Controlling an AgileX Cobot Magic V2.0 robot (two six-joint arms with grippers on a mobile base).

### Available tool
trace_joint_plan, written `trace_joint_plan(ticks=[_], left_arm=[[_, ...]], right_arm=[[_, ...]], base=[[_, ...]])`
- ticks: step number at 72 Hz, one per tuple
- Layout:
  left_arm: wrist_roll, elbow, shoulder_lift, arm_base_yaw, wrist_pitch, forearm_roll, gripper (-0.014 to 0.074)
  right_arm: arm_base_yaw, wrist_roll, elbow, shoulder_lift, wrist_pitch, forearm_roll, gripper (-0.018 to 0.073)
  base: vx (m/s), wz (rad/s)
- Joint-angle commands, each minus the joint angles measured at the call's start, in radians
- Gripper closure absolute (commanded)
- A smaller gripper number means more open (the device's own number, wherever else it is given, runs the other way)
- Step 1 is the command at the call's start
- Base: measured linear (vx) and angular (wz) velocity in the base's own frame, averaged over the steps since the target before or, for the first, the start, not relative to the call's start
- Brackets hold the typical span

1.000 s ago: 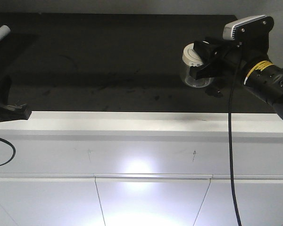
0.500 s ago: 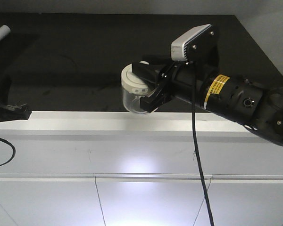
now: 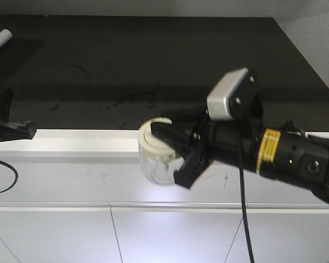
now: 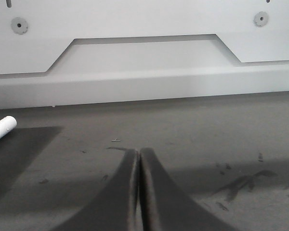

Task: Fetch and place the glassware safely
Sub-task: 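Lift the jar with the right gripper and pull it out of the hood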

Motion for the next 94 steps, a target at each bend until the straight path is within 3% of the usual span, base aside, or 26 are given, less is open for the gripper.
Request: trace_joint_plan(ticks=[1, 17, 94], left_arm=[[-0.008, -0.019, -0.032, 0.000, -0.073, -0.009, 0.0603], [-0.008, -0.019, -0.032, 0.000, -0.073, -0.009, 0.0603], [-0.008, -0.019, -0.032, 0.000, -0.073, -0.009, 0.0603]], right_arm=[[-0.003, -0.027, 0.022, -0.064, -0.091, 0.061, 0.0563], [-0.003, -0.037, 0.100, -0.121, -0.106, 0.052, 0.0563], [-0.003, -0.035, 0.100, -0.124, -0.122, 0.038, 0.0563]], base=[[0.00, 0.00], [0.00, 0.00], [0.00, 0.00]])
